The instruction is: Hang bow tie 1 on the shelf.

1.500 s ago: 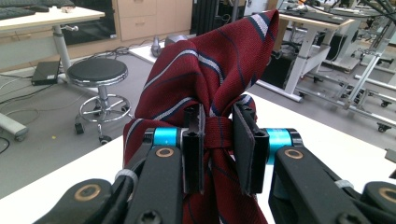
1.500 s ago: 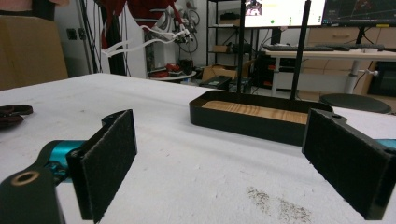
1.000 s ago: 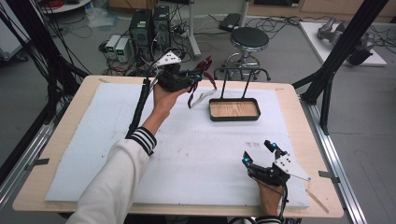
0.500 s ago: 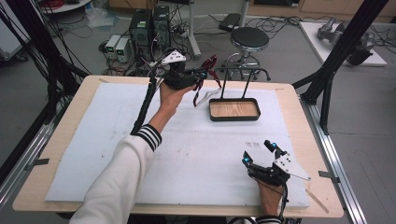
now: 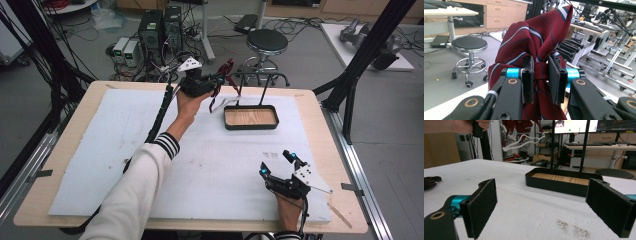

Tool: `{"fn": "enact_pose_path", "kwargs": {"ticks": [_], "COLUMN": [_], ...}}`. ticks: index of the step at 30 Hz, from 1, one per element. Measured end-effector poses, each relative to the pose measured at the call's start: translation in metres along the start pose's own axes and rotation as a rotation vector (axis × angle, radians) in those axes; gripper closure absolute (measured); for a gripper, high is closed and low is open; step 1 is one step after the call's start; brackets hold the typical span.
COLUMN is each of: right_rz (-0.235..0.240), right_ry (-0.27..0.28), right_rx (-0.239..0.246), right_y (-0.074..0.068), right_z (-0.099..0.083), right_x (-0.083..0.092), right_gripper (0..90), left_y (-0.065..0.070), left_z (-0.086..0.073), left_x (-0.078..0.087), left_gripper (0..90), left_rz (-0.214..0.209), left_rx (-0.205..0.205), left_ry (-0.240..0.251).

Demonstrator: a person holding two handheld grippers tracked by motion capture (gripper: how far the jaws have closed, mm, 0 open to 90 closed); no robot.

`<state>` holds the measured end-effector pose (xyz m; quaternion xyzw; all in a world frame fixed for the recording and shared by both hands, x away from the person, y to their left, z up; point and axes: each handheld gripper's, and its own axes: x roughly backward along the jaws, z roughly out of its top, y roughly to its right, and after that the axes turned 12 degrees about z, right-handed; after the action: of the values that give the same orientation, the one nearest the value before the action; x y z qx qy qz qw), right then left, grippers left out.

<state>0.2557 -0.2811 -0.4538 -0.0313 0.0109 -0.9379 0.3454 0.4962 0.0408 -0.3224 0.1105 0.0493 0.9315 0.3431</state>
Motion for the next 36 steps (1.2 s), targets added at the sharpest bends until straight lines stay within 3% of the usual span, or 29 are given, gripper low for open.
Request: {"fn": "enact_pose_path", "kwargs": {"ticks": [4, 7, 10, 14, 24, 30, 36], "right_rz": [0.001, 0.0, -0.002, -0.002, -0.001, -0.001, -0.001], "right_ry": [0.0, 0.0, -0.002, 0.0, -0.002, -0.002, 0.0], "right_rx": [0.002, 0.003, 0.003, 0.001, -0.001, -0.001, 0.001], "right_y": [0.0, 0.0, 0.0, 0.0, 0.0, 0.0, 0.0], "right_z": [0.0, 0.0, 0.0, 0.0, 0.0, 0.0, 0.0], "right_x": [0.0, 0.0, 0.0, 0.0, 0.0, 0.0, 0.0], "right_gripper": [9.4, 9.4, 9.4, 9.4, 9.4, 9.4, 9.4], "left_y": [0.0, 0.009, 0.014, 0.008, 0.0, -0.002, -0.003], "left_z": [0.0, 0.005, 0.009, 0.008, 0.008, 0.006, 0.004], "left_x": [-0.003, -0.005, -0.007, -0.008, -0.01, -0.01, -0.01], "left_gripper": [75.0, 74.9, 74.9, 74.9, 74.9, 74.8, 74.6], "left_rz": [-0.003, -0.021, -0.025, 0.007, 0.03, 0.057, 0.079], "left_rx": [-0.001, -0.041, -0.037, -0.041, -0.038, -0.066, -0.067], "left_ry": [-0.004, 0.007, 0.023, -0.008, -0.014, -0.036, -0.064]}}
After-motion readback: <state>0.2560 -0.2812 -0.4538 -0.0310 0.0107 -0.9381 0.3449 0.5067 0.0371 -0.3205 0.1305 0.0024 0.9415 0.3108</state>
